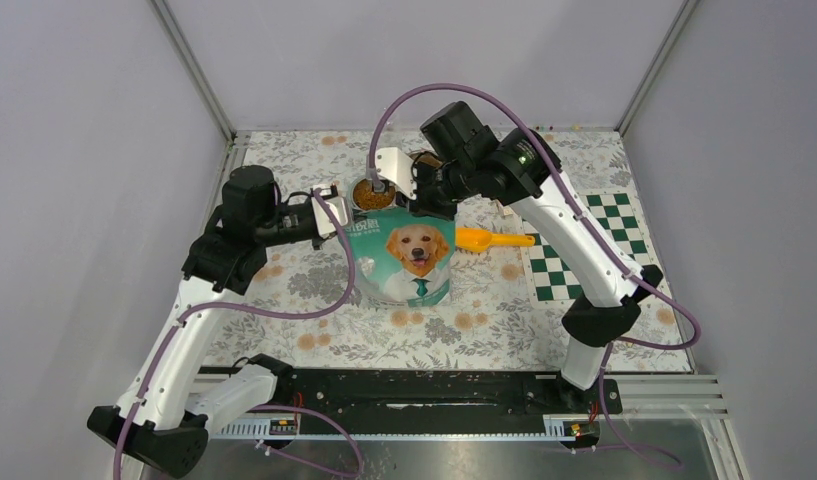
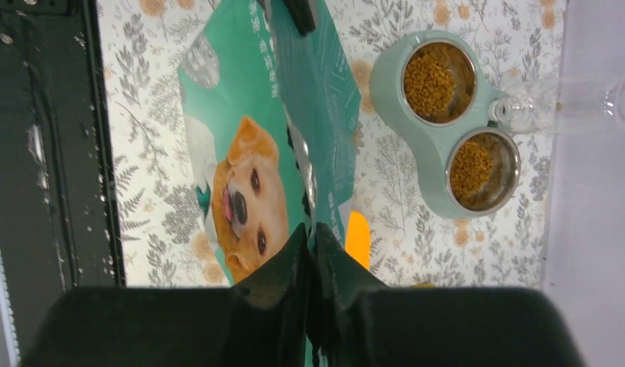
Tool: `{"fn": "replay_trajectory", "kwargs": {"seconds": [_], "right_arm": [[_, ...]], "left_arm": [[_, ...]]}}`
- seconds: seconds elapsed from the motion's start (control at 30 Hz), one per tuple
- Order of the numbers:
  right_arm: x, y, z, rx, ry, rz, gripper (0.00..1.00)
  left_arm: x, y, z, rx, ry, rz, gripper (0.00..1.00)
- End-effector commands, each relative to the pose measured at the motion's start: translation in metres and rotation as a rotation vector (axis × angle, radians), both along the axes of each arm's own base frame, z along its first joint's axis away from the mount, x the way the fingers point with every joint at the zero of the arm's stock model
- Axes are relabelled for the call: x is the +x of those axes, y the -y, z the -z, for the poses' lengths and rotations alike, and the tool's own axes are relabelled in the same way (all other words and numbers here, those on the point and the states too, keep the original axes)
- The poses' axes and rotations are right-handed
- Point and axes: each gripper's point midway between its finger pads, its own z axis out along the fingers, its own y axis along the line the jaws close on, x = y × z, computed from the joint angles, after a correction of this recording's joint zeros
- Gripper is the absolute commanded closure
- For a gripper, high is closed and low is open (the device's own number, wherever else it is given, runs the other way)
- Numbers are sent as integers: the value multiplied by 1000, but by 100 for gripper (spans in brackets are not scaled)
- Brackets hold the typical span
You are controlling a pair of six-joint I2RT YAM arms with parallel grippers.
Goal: Serve the pet food
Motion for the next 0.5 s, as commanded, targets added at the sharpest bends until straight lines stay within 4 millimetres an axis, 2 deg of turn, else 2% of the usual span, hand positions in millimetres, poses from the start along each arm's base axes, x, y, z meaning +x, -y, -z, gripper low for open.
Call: {"fn": "replay_trajectory", "kwargs": {"seconds": [0.0,0.07,0.1,0.13,0.17,0.33,0.37,0.43,0.47], "right_arm": [[11,49,-19,-44,83,125,79],[12,53,-19,-52,90,133,77],[12,54,-19,-53,88,134,84],[12,55,-18,-55,87,135,97],[12,57,-17,-57,83,138,100],[9,57,-19,-37,63,140,100],[10,57,-19,-33,65,148,98],[12,58,-20,-36,74,161,77],[13,59,-20,-39,80,164,74]], "left_arm": [[0,-4,-30,-30,116,-4,100],[0,-5,-31,-28,120,-9,100],[1,-5,-31,-27,119,-10,100],[0,-5,-31,-27,119,-10,100],[1,-5,-30,-26,120,-11,100],[0,-5,-31,-28,108,-10,100],[0,-5,-31,-28,105,-8,100],[-1,-5,-31,-27,102,-5,100],[0,-5,-31,-27,103,-6,100]]}}
